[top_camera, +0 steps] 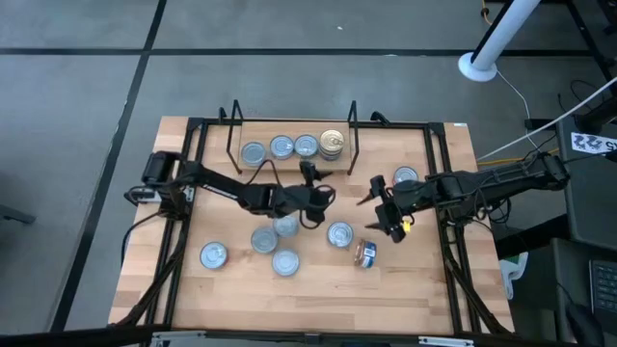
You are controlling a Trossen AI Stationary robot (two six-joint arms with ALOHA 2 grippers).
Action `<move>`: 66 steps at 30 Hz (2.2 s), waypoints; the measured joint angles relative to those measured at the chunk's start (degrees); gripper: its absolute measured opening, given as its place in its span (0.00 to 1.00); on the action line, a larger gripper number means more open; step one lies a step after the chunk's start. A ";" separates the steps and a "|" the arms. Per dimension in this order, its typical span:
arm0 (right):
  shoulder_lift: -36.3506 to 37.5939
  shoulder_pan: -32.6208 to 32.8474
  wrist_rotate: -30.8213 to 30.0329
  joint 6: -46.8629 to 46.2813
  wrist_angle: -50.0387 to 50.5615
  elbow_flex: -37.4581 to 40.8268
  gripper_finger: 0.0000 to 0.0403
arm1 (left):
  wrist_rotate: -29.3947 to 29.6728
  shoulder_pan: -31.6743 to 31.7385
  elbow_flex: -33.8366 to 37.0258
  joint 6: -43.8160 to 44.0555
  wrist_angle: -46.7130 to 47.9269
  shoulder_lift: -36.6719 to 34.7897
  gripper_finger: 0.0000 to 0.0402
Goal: Stack canned seafood by type on shelf
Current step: Stack the blue-pink tuna can on top of the blue-pink tuna can on the shelf
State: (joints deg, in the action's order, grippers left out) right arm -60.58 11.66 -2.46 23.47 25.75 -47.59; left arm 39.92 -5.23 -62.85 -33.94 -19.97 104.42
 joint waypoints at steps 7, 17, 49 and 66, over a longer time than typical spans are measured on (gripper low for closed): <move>-0.02 0.00 17.34 -4.33 4.75 0.00 0.80 | -0.04 -4.37 0.00 3.39 2.37 0.00 0.68; -2.34 0.66 23.04 1.70 4.30 0.00 0.80 | -0.16 -8.04 0.00 16.50 5.94 0.07 0.68; -20.35 8.96 9.06 15.94 4.38 0.00 0.64 | -0.17 -9.10 0.00 20.53 6.18 0.07 0.68; -18.35 8.96 0.92 13.94 5.94 -0.36 0.52 | -0.17 -9.10 0.00 20.53 6.16 0.07 0.68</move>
State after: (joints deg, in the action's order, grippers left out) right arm -78.93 20.62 -1.54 37.41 31.69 -47.96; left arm 39.75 -14.33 -62.85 -13.41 -13.80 104.49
